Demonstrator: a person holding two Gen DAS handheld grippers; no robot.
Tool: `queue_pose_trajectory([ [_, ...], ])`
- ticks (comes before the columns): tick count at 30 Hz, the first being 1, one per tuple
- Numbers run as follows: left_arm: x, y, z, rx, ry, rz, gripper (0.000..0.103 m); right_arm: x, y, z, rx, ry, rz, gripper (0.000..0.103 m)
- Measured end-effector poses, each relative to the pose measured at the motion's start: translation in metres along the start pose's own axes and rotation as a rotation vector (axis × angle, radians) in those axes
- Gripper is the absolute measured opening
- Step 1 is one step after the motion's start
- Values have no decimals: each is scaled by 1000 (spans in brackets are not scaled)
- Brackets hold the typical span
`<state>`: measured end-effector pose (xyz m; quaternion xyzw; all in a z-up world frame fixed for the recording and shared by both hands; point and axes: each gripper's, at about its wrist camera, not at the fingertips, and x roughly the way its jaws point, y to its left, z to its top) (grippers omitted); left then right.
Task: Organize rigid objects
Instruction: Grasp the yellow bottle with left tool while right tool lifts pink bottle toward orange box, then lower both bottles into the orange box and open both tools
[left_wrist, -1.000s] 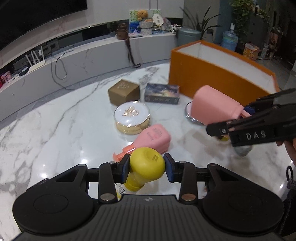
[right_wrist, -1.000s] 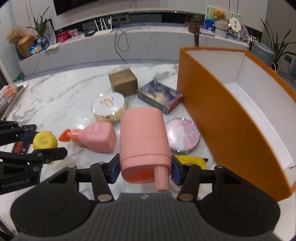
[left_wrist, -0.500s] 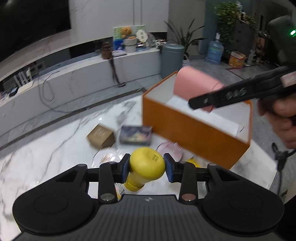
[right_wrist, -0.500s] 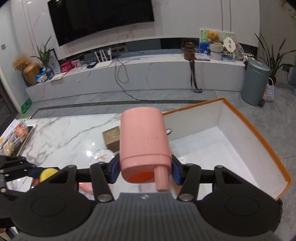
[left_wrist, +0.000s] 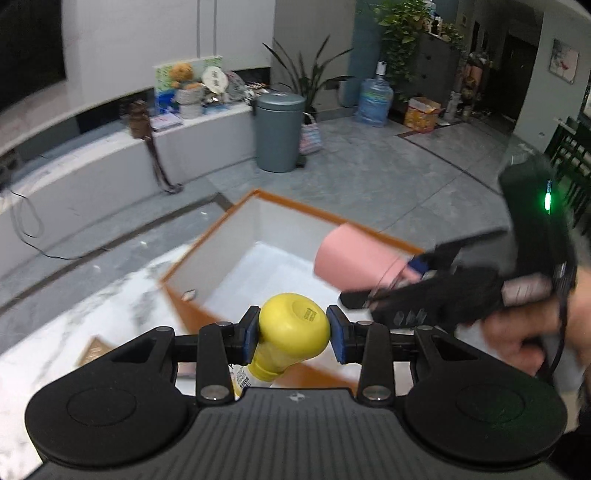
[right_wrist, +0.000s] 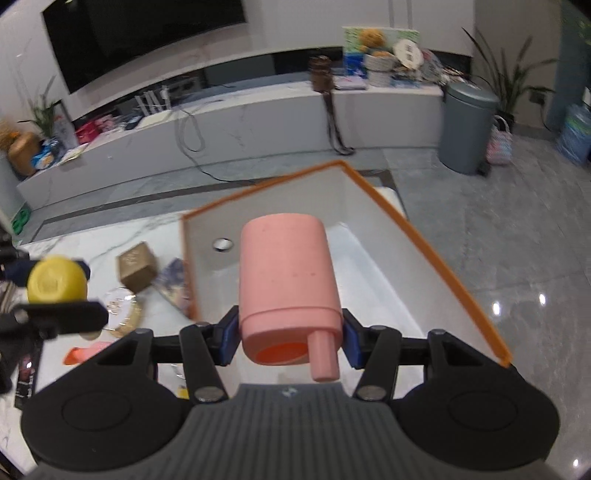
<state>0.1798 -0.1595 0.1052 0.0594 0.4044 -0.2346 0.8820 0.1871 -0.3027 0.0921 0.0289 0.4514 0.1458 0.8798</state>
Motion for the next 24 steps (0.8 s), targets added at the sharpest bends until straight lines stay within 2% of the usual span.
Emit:
queue_pose_trajectory([
  [4, 34, -5, 19, -50, 38, -46, 43, 7, -17, -8, -17, 25, -41, 54],
  [12, 87, 15, 28, -279, 107, -156, 43, 15, -45, -19, -46, 61, -72, 54],
  [18, 129, 27, 18, -382, 223, -127, 43, 22, -50, -29, -110, 88, -49, 54],
  [24, 154, 30, 7, -412, 316, -79, 43, 39, -41, -37, -177, 167, -38, 53],
])
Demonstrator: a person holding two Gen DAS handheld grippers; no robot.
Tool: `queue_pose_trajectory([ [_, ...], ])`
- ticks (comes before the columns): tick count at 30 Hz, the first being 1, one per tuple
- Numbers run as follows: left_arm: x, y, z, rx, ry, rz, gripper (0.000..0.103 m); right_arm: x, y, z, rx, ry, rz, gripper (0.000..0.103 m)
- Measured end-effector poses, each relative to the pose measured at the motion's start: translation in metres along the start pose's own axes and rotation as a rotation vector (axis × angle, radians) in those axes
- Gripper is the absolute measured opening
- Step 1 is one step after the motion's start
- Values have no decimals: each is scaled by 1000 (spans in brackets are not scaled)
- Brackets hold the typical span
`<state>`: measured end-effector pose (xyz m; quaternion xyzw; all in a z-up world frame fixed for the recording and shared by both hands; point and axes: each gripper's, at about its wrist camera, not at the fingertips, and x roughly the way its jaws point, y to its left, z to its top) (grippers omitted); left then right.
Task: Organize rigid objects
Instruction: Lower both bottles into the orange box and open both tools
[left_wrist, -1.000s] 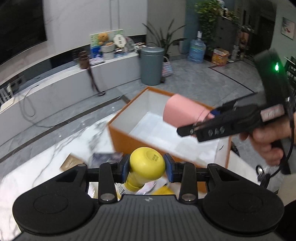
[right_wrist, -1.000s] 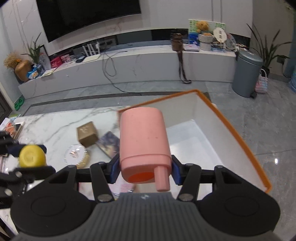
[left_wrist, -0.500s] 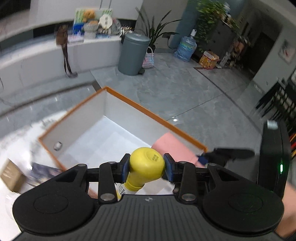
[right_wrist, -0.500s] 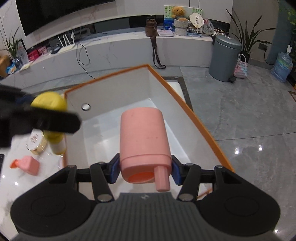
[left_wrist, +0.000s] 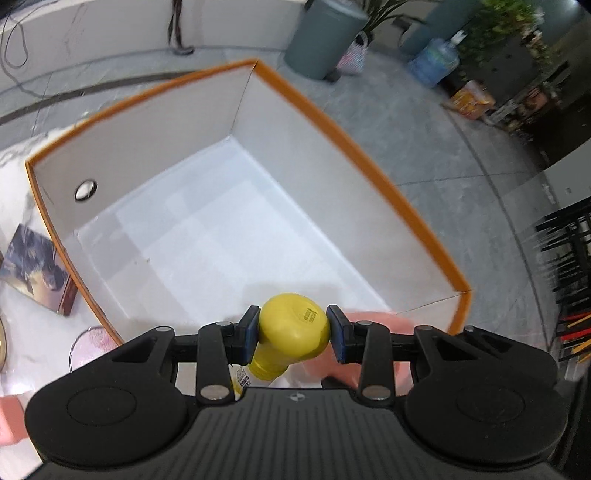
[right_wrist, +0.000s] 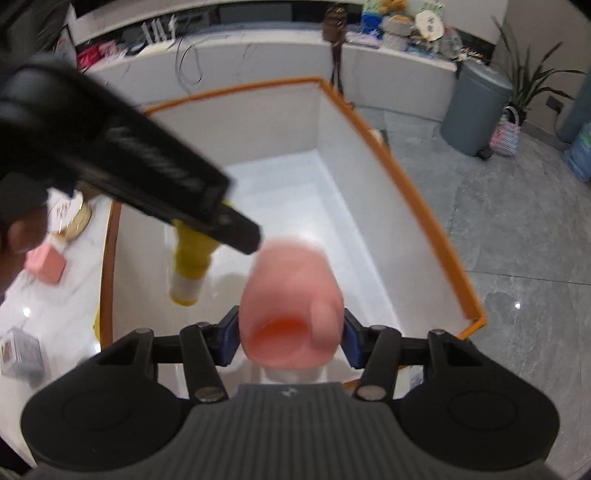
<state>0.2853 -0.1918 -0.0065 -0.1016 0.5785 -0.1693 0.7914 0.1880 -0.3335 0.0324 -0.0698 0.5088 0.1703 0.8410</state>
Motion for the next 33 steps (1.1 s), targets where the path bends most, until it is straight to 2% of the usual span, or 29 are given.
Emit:
queue_pose_trajectory([
  [11, 17, -9, -3, 14, 72, 63, 43, 10, 9, -3, -64, 40, -26, 53],
  [23, 30, -18, 1, 74, 171, 143, 43, 19, 12, 7, -103, 91, -49, 53],
  [30, 35, -19, 3, 95, 198, 169, 43, 28, 11, 10, -115, 118, -66, 53],
  [33, 39, -17, 4, 96, 212, 156, 43, 35, 12, 11, -113, 115, -88, 52],
])
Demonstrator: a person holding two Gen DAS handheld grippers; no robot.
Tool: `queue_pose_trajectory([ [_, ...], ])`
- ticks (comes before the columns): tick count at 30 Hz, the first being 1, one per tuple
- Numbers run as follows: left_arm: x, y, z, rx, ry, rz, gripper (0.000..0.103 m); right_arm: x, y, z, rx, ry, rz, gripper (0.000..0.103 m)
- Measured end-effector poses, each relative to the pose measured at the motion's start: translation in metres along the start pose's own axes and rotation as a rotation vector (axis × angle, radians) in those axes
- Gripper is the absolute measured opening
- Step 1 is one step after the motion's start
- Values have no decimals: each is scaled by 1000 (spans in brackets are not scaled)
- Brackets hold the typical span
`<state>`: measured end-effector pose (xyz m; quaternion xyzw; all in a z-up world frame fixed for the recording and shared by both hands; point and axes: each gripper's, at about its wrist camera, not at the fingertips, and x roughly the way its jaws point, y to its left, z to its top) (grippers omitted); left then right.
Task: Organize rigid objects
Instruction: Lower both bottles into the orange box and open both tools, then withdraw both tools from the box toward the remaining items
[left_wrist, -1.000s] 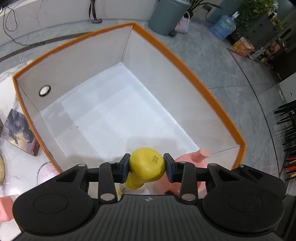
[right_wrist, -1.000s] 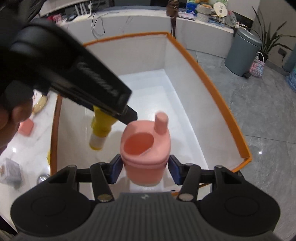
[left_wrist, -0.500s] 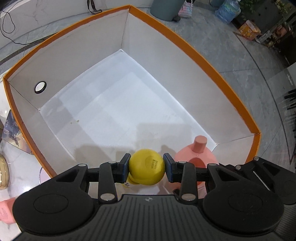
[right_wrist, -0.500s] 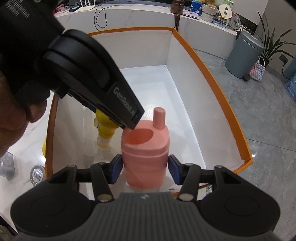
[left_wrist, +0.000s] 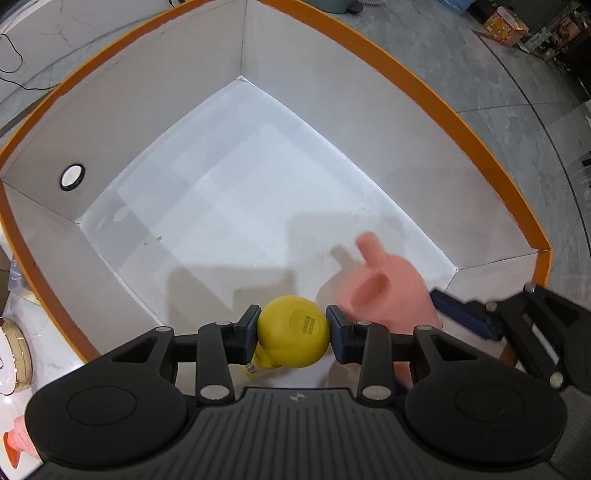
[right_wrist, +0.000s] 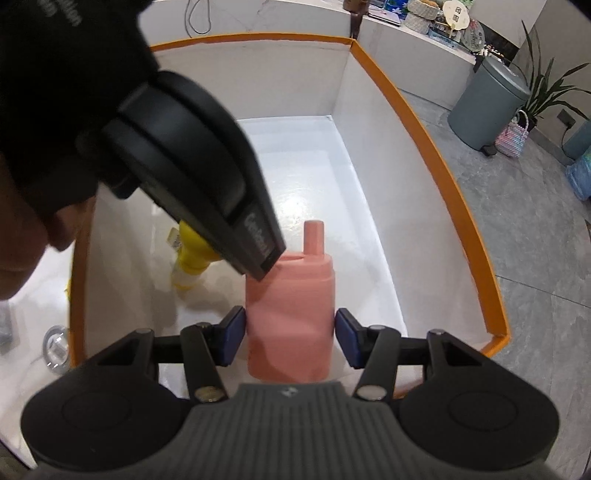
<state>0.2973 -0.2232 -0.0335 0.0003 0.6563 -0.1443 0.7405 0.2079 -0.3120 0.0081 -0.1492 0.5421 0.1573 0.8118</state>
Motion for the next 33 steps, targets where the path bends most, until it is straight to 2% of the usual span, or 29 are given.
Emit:
queue_pose_trajectory([
  [3, -1, 3, 2, -7, -6, -25, 49, -1, 4, -1, 12, -18, -43, 55],
  [17, -17, 2, -2, -10, -62, -48, 50, -11, -3, -3, 73, -44, -65, 56],
  [25, -55, 14, -14, 2, -156, -68, 52, -24, 1, -3, 83, -73, -66, 56],
  [33, -93, 47, -34, -44, -238, -73, 52, -38, 12, 5, 93, -118, -66, 57],
])
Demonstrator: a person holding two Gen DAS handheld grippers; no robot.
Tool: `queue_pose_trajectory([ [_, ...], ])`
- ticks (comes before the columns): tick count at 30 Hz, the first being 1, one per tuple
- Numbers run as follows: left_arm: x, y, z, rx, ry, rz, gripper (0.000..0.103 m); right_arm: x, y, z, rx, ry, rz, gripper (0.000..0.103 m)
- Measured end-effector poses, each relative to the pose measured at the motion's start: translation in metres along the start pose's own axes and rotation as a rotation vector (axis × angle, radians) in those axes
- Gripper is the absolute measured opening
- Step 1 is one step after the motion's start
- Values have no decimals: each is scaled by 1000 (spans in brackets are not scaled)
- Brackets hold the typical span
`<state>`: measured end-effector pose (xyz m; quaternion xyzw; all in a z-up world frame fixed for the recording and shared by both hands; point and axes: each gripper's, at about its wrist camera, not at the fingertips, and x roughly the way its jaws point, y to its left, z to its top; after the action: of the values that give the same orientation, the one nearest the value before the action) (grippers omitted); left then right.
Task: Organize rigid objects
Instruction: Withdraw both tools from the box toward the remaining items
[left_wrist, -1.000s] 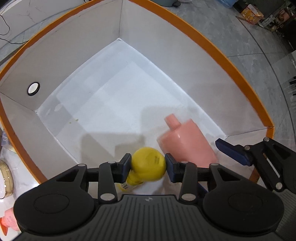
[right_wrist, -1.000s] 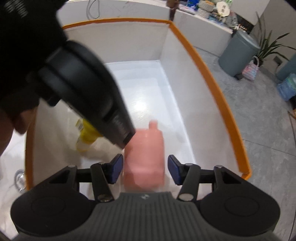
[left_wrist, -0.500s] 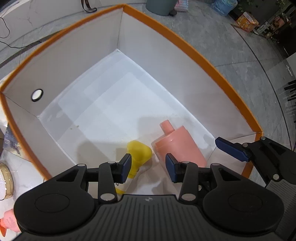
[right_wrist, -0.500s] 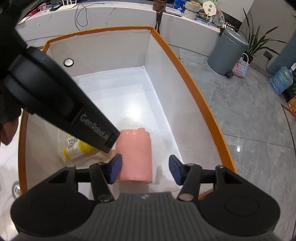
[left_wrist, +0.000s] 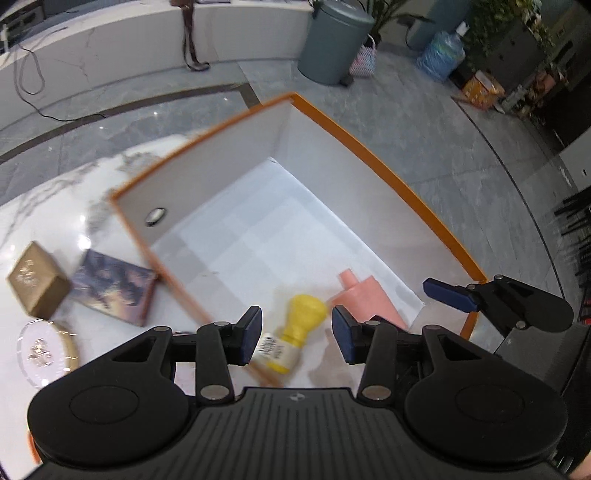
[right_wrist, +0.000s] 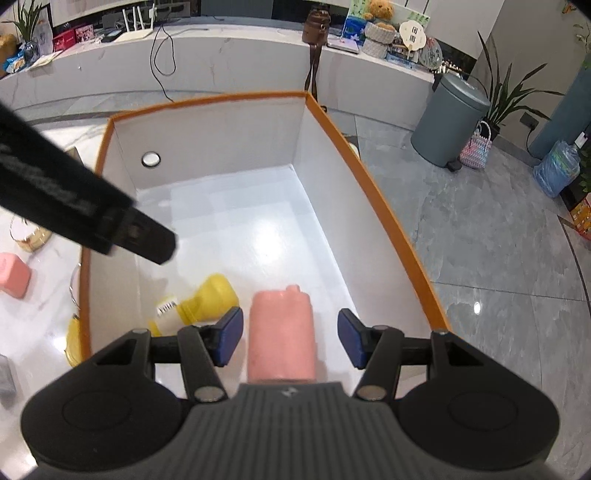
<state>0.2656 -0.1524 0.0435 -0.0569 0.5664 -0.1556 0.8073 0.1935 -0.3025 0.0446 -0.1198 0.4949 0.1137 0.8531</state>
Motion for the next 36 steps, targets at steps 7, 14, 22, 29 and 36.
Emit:
queue_pose_trajectory([
  [7, -36, 41, -15, -43, -58, 49, 54, -18, 24, 17, 10, -66, 7, 62],
  [14, -56, 93, -37, -119, -83, 85, 55, -33, 53, 29, -18, -124, 48, 62],
  [22, -58, 139, -74, -119, -108, 126, 58, -40, 92, 33, -93, -144, 74, 62],
  [29, -51, 167, -108, -62, -97, 167, 58, -40, 125, 39, -192, -162, 101, 62],
  [36, -46, 159, -131, 203, -141, 192, 70, -33, 152, 44, -243, -149, 111, 63],
])
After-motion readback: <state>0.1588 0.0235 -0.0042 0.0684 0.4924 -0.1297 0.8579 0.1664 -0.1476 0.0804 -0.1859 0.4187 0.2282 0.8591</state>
